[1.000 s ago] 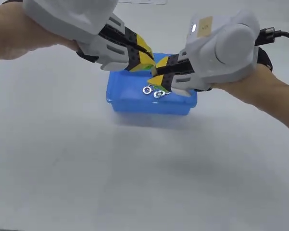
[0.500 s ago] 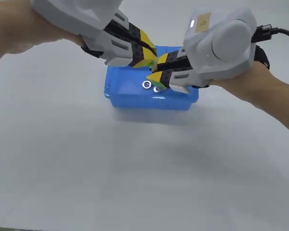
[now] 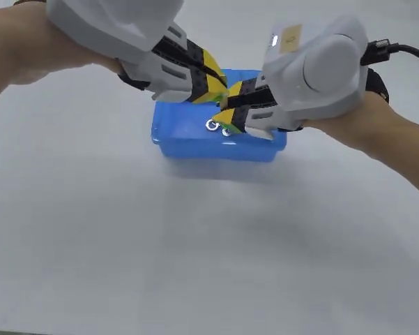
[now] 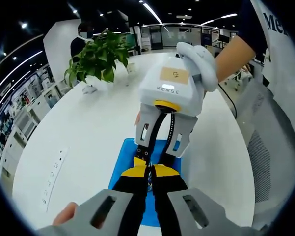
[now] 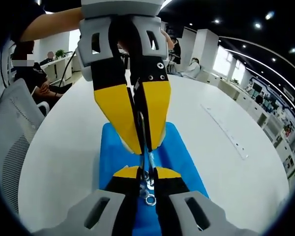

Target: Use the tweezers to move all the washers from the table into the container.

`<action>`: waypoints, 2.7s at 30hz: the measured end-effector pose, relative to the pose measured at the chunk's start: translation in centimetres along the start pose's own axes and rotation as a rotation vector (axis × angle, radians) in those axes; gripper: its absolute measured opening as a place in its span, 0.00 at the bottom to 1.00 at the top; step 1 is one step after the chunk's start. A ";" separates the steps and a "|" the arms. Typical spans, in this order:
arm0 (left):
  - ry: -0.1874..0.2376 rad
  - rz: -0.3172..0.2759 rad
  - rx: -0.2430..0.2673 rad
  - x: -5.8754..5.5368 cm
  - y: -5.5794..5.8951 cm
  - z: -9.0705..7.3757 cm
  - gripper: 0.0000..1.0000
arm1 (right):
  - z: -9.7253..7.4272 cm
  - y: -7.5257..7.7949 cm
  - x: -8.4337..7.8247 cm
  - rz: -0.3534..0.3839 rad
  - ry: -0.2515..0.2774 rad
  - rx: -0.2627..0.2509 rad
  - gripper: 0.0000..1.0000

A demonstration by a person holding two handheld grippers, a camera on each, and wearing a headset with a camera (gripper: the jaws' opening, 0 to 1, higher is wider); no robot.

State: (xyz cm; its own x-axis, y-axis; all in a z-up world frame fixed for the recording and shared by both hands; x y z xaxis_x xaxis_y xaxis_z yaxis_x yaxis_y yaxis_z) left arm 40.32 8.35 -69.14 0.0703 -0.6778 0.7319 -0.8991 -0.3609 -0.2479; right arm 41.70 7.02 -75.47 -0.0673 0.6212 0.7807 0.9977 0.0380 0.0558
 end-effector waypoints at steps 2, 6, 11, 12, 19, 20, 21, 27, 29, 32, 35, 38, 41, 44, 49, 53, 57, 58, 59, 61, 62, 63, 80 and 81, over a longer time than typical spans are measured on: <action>0.006 0.003 0.005 0.4 0.0 -0.3 0.06 | -0.3 -0.1 0.3 -0.007 0.005 -0.002 0.12; 0.016 0.023 0.020 1.3 -0.1 -1.2 0.06 | -1.2 -0.2 1.2 -0.021 0.022 -0.016 0.11; 0.047 0.032 0.031 2.9 0.3 -2.7 0.06 | -3.0 -1.0 2.5 -0.037 0.047 -0.042 0.11; 0.053 0.035 0.033 3.1 0.4 -2.9 0.06 | -3.5 -1.3 2.8 -0.039 0.051 -0.046 0.10; 0.096 0.061 0.029 5.0 2.4 -4.7 0.06 | -5.8 -3.7 4.1 -0.069 0.052 -0.054 0.10; 0.102 0.065 0.027 5.2 2.9 -5.0 0.06 | -6.1 -4.0 4.1 -0.072 0.050 -0.054 0.10; 0.107 0.073 0.025 5.4 3.4 -5.3 0.06 | -6.4 -4.6 4.2 -0.075 0.050 -0.052 0.10; 0.115 0.081 0.015 5.3 5.6 -6.2 0.06 | -7.2 -7.1 4.0 -0.079 0.017 -0.034 0.10; 0.123 0.061 0.007 5.0 6.4 -6.4 0.06 | -7.3 -8.0 3.8 -0.081 0.004 -0.024 0.10; 0.121 0.044 0.013 4.4 7.3 -6.7 0.06 | -7.3 -8.8 3.6 -0.079 -0.012 -0.014 0.09; 0.123 0.032 0.013 4.0 8.2 -6.8 0.06 | -6.9 -9.7 3.3 -0.077 -0.033 0.007 0.09; 0.107 0.021 0.008 3.1 9.0 -6.7 0.06 | -6.4 -10.3 2.8 -0.071 -0.050 0.023 0.09; 0.081 0.007 0.013 2.1 9.9 -6.5 0.07 | -5.8 -11.0 2.1 -0.072 -0.078 0.049 0.09; 0.069 -0.024 0.019 1.1 10.6 -6.1 0.07 | -5.2 -11.7 1.4 -0.073 -0.105 0.081 0.09; 0.034 -0.061 0.004 -0.7 11.4 -5.0 0.07 | -3.9 -12.5 0.0 -0.083 -0.165 0.126 0.09; 0.015 -0.097 -0.010 -2.4 11.6 -4.0 0.07 | -3.2 -12.5 -1.0 -0.066 -0.181 0.149 0.09; -0.016 -0.126 -0.032 -3.7 11.4 -3.1 0.07 | -2.7 -12.1 -1.8 -0.042 -0.192 0.163 0.09; -0.017 -0.124 -0.031 -3.9 11.2 -2.8 0.07 | -2.5 -12.1 -2.0 -0.043 -0.195 0.163 0.09; -0.020 -0.126 -0.035 -4.1 11.2 -2.6 0.07 | -2.4 -11.9 -2.2 -0.048 -0.202 0.163 0.09; -0.028 -0.134 -0.043 -4.6 10.9 -2.0 0.07 | -2.0 -11.6 -2.7 -0.044 -0.220 0.167 0.09; -0.033 -0.136 -0.045 -4.8 10.8 -1.7 0.07 | -1.8 -11.4 -2.9 -0.043 -0.225 0.165 0.09; -0.039 -0.137 -0.048 -5.1 10.7 -1.4 0.07 | -1.7 -11.2 -3.1 -0.034 -0.231 0.167 0.09; -0.159 -0.147 -0.047 -9.1 10.2 1.3 0.07 | -0.2 -10.4 -4.5 0.057 -0.301 0.158 0.09; -0.162 -0.146 -0.040 -9.1 10.0 1.4 0.07 | -0.2 -10.4 -4.4 0.052 -0.310 0.149 0.09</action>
State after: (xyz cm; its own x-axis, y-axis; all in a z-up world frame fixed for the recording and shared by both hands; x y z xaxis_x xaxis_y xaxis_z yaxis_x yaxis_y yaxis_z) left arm 31.30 9.96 -79.15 0.2667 -0.7154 0.6458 -0.8903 -0.4396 -0.1192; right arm 31.64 3.74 -79.38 -0.0344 0.8329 0.5524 0.9910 0.0998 -0.0888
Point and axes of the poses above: the centre of the closed fingertips' face, and the gripper's own axes: z roughly forward along the fingers, y roughly to its right, x roughly out of its top, the point moved 3 cm from there along -z, roughly backward along the fingers, and after that the axes turned 10 degrees about x, right-handed, at the moved point
